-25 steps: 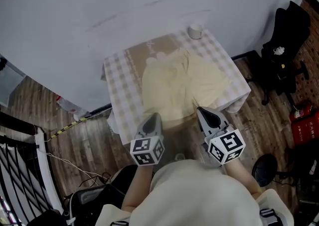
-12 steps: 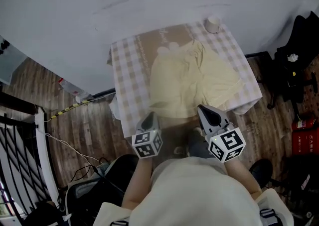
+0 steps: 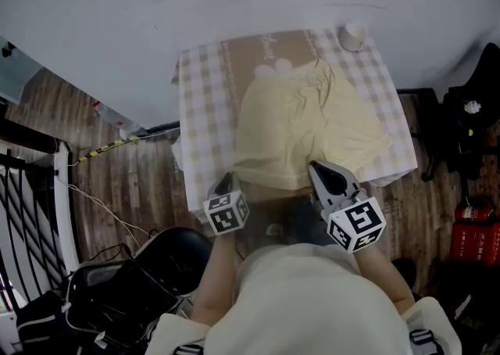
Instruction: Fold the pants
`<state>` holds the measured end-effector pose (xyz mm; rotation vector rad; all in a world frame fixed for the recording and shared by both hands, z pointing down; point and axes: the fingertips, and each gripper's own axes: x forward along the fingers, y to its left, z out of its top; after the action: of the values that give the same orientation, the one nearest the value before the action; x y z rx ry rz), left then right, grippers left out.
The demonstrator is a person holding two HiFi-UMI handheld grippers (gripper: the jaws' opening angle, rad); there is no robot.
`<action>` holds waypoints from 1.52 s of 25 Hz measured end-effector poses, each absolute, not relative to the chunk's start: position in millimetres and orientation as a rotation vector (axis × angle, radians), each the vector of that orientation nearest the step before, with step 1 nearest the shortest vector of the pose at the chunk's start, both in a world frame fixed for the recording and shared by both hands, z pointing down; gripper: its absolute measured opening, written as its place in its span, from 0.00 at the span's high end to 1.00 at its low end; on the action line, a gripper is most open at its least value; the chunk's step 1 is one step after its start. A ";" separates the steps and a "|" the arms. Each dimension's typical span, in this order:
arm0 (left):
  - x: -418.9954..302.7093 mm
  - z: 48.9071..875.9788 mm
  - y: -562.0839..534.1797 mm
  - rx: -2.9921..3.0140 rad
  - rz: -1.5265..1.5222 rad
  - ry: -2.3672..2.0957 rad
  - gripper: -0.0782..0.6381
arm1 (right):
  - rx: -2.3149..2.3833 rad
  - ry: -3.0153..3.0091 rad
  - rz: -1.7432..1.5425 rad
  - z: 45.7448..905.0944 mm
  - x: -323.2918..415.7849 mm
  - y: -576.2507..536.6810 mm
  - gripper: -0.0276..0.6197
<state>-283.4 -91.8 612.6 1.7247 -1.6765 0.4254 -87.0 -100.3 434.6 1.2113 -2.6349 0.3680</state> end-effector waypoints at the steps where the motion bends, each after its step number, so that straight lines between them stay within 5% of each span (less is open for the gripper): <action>1: -285.4 615.2 -91.0 1.704 0.440 -1.687 0.87 | 1.202 -2.634 0.371 436.2 -86.9 -101.0 0.95; 3: -284.7 621.5 -88.3 1.682 0.469 -1.678 0.85 | 1.186 -2.630 0.379 440.5 -86.5 -100.0 0.95; 5: -280.8 627.8 -85.8 1.677 0.494 -1.645 0.71 | 1.173 -2.627 0.386 444.7 -86.4 -98.0 0.95; 11: -280.5 632.1 -83.9 1.661 0.594 -1.654 0.70 | 1.167 -2.611 0.403 450.0 -84.5 -91.3 0.95; 21: -266.9 628.0 -83.6 1.686 0.674 -1.590 0.85 | 1.248 -2.588 0.397 444.6 -80.0 -73.3 0.95; 38: -254.7 519.0 -57.6 2.009 0.245 -1.456 0.87 | 1.515 -2.508 0.337 425.6 -51.2 -39.5 0.95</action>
<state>-254.7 -57.6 519.0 2.0095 -1.4559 0.2447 -51.2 -39.5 425.6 1.5147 -2.5080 0.3371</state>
